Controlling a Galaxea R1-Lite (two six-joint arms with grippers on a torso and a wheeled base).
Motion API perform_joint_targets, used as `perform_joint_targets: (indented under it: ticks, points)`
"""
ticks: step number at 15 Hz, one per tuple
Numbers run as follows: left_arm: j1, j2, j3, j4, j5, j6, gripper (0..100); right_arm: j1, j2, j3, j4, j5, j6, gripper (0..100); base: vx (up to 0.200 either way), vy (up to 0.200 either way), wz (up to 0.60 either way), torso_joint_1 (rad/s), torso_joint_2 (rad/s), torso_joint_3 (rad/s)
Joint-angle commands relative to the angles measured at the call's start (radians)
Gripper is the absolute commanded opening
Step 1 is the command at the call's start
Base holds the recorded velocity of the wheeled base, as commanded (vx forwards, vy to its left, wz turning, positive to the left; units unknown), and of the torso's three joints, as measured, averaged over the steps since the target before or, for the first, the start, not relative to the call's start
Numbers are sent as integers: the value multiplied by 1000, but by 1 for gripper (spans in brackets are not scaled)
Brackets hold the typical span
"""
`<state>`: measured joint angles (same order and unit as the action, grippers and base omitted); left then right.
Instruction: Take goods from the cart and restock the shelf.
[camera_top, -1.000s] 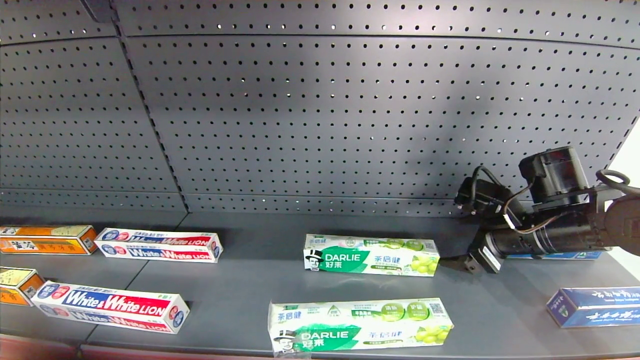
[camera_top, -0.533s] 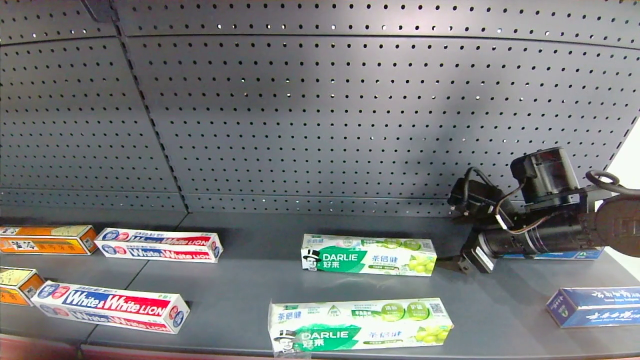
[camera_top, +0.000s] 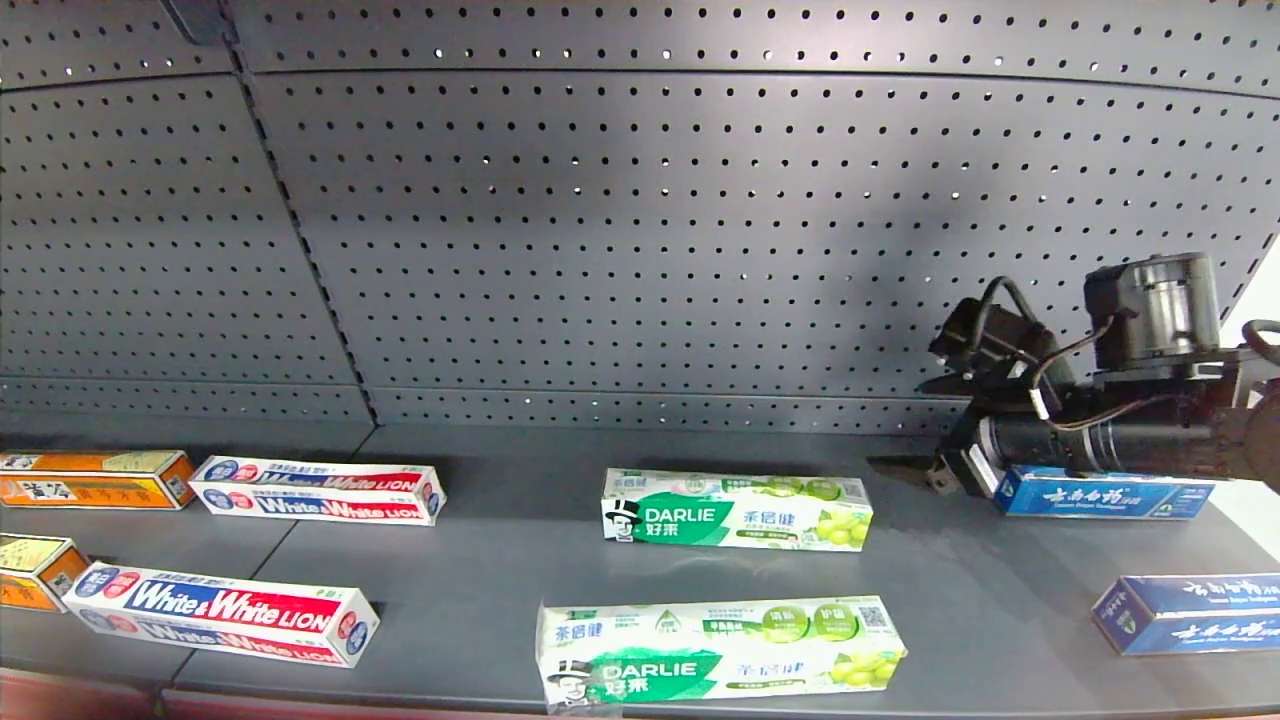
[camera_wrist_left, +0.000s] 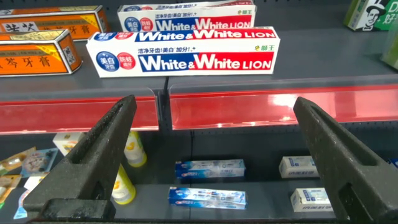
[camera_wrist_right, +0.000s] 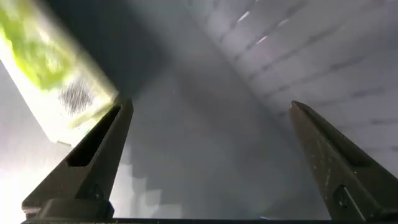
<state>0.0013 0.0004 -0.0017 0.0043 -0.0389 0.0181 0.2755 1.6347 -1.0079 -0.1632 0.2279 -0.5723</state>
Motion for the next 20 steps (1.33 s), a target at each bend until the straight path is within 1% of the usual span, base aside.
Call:
perform_joint_targets:
  ticks: [1, 4, 6, 7, 8, 9, 10, 11, 13, 14, 15, 16, 17, 18, 19, 20]
  points:
    - [0, 0, 0, 0, 1, 0, 100, -10, -99, 5, -16, 1, 19, 100, 0, 0, 0, 0, 0, 0]
    - [0, 0, 0, 0, 1, 0, 100, -7, -182, 86, -55, -9, 37, 100, 0, 0, 0, 0, 0, 0]
    - [0, 0, 0, 0, -1, 2, 100, -9, -225, 144, -95, -42, 40, 100, 0, 0, 0, 0, 0, 0]
    - [-1, 0, -3, 6, -25, 19, 100, -7, -260, 218, -191, -44, 51, 100, 0, 0, 0, 0, 0, 0]
    - [0, 0, 0, 0, -30, 20, 100, -7, -277, 272, -272, -47, 63, 100, 0, 0, 0, 0, 0, 0]
    - [0, 0, 0, 0, -29, 19, 100, -9, -300, 319, -326, -48, 80, 100, 0, 0, 0, 0, 0, 0]
    - [0, 0, 0, 0, -29, 20, 100, -9, -315, 338, -338, -56, 88, 100, 0, 0, 0, 0, 0, 0]
    - [-3, 0, -4, 10, -36, 29, 100, -7, -358, 370, -340, -102, 92, 100, 0, 0, 0, 0, 0, 0]
    - [-7, 1, -4, 10, -65, 51, 100, -6, -392, 396, -340, -128, 111, 100, 0, 0, 0, 0, 0, 0]
    - [-7, 3, -4, 10, -68, 54, 100, -1, -400, 402, -340, -137, 120, 100, 0, 0, 0, 0, 0, 0]
    - [14, 16, -57, 14, -36, 52, 100, -1, -401, 411, -341, -151, 124, 100, 0, 0, 0, 0, 0, 0]
    - [-6, 237, -327, 43, -35, 48, 100, -7, -398, 403, -343, -157, 129, 100, 0, 0, 0, 0, 0, 0]
    - [-66, 490, -575, 79, -56, 29, 100, -7, -397, 391, -343, -157, 140, 100, 0, 0, 0, 0, 0, 0]
    - [-132, 601, -735, 92, -78, 45, 100, -6, -397, 391, -343, -159, 141, 100, 0, 0, 0, 0, 0, 0]
    - [-178, 711, -761, 91, -75, 108, 100, 1, -392, 396, -343, -160, 143, 100, 0, 0, 0, 0, 0, 0]
    - [-190, 742, -748, 97, -65, 207, 100, 4, -391, 399, -343, -159, 144, 100, 0, 0, 0, 0, 0, 0]
